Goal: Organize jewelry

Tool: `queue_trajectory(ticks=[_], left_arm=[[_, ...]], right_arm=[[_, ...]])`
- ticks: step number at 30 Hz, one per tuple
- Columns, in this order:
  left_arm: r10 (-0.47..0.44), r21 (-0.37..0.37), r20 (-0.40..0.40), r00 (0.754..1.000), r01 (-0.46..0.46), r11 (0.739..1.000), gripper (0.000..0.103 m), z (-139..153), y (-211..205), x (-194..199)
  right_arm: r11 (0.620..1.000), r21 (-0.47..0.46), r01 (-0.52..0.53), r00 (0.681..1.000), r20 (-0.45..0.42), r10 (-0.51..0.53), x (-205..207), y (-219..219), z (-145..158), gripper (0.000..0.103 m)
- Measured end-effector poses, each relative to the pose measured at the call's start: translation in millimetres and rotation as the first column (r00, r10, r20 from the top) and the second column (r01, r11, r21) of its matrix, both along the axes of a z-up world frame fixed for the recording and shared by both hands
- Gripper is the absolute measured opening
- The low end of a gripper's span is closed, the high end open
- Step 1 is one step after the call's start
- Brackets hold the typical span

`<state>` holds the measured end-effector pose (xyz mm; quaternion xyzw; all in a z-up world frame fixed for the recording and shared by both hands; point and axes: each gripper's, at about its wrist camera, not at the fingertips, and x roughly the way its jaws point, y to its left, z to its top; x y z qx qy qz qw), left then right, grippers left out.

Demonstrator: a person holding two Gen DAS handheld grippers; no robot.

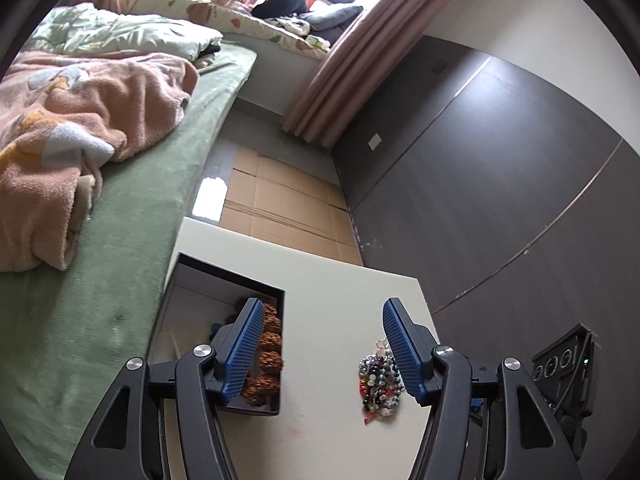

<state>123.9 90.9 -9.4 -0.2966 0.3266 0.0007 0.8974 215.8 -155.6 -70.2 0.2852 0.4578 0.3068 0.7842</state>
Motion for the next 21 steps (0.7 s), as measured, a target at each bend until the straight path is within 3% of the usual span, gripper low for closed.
queue_trajectory(ticks=[7,12,21], left_arm=[[-0.048,0.027,-0.006,0.999,0.048,0.998,0.063,-3,-28,11],[-0.099,0.073,-0.024,0.995,0.101,0.992,0.063,-9,-53,20],[-0.202,0.102,-0.109,0.973,0.213,0.972,0.061,-37,-94,43]], right_arm=[[0.993,-0.091,0.080,0.997,-0.017,-0.082,-1,-30,0,0.050],[0.976,-0.180,0.123,0.987,-0.077,-0.139,4,-46,-15,0.050],[0.965,-0.218,0.145,0.974,-0.138,-0.177,11,-69,-29,0.050]])
